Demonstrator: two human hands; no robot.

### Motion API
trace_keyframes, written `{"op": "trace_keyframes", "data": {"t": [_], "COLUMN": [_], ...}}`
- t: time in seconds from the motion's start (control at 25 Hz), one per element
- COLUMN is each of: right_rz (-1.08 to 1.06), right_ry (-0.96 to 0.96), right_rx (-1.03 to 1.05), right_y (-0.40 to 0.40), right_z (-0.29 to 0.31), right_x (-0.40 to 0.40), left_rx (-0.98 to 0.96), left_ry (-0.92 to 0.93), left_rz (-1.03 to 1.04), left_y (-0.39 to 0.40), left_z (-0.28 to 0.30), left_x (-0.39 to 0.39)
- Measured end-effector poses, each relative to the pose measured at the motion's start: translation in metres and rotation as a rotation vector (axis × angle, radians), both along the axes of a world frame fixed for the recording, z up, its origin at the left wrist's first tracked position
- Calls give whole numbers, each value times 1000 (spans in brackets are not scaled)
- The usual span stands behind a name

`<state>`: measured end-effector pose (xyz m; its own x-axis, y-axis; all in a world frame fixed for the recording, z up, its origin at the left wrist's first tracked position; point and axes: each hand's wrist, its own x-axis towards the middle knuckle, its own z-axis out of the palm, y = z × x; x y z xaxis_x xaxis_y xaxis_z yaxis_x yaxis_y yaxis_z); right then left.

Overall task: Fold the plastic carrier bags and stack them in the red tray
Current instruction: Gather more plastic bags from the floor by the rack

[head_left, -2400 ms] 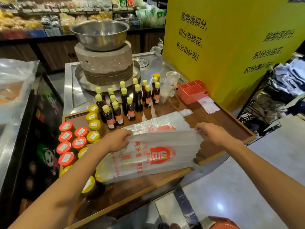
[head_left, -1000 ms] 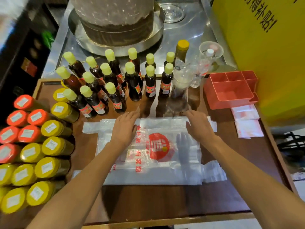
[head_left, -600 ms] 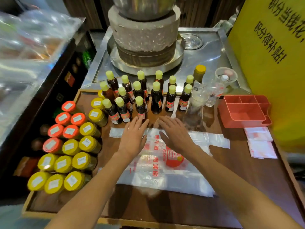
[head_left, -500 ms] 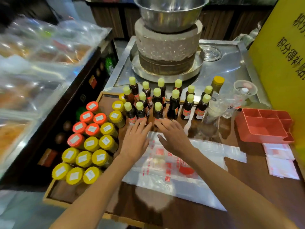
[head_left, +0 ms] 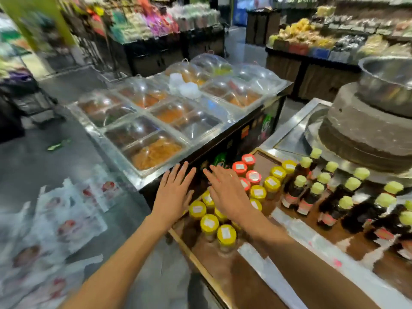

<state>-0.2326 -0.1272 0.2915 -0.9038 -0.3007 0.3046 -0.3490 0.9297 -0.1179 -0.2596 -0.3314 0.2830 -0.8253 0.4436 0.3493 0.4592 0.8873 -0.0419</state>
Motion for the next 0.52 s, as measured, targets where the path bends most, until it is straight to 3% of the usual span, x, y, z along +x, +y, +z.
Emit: {"op": "trace_keyframes", "data": {"t": [0.52], "right_rz": [539], "right_ry": [-85], "right_rx": [27], "right_y": [-377], "right_z": [-12], "right_x": [-47], "left_rx": [83], "left_ry": [-128], "left_rz": [632], "left_y": [-361], "left_z": [-31], "left_x": [82]}}
